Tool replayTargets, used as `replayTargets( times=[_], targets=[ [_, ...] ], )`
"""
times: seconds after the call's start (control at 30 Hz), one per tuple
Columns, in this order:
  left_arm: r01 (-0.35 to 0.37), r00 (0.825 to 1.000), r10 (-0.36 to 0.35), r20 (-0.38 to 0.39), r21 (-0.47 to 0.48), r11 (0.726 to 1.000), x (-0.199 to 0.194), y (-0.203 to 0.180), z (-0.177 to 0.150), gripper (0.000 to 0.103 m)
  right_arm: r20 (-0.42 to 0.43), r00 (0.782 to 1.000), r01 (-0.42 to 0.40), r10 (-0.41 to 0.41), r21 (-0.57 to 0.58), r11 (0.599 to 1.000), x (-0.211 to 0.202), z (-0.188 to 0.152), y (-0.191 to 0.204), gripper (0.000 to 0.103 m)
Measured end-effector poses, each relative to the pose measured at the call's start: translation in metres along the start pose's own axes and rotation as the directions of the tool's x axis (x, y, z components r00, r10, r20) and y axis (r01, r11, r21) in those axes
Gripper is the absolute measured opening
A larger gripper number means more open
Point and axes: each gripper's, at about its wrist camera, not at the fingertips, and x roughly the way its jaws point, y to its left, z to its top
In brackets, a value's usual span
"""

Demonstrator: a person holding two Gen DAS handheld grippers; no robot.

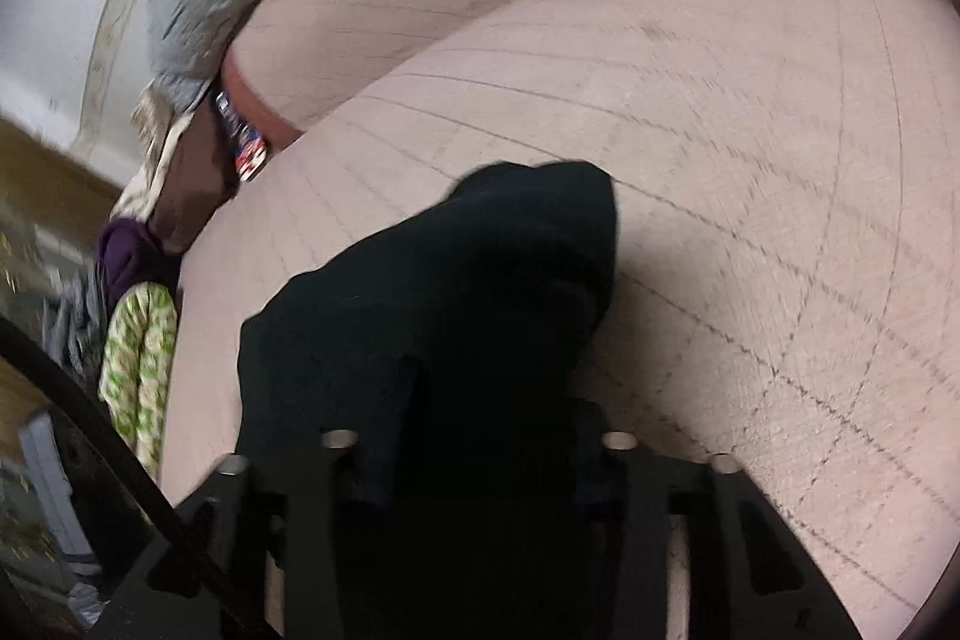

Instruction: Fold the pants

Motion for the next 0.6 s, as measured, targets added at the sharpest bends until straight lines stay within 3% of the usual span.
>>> replayTargets(
  times=[0.1, 0.23, 0.43, 0.57, 0.6],
  targets=[
    [0.01, 1.0, -0.01, 0.013, -0.001, 1.0, -0.012, -0.003, 0.005, 0.038, 0.014, 0.999, -0.035, 0.035, -0.014, 0.999, -0.012, 0.006, 0.013, 0.026],
    [0.028, 0.998, -0.026, 0.05, -0.038, 0.999, -0.03, 0.001, 0.018, 0.037, 0.054, 0.995, -0.084, 0.086, -0.028, 0.996, -0.023, 0.014, 0.036, 0.025],
    [0.051, 0.995, -0.04, 0.092, -0.111, 0.992, -0.05, 0.027, 0.027, 0.037, 0.048, 0.984, -0.172, 0.172, -0.007, 0.985, -0.022, 0.015, 0.053, 0.024],
    [-0.012, 0.997, 0.023, 0.07, -0.152, 0.988, -0.037, 0.043, 0.027, 0.037, 0.015, 0.992, -0.122, 0.122, 0.013, 0.992, -0.004, 0.009, 0.044, 0.024],
    [-0.028, 0.998, 0.038, 0.055, -0.164, 0.986, -0.035, 0.051, 0.022, 0.042, -0.001, 0.997, -0.078, 0.078, 0.006, 0.997, 0.005, 0.007, 0.041, 0.026]
  ],
)
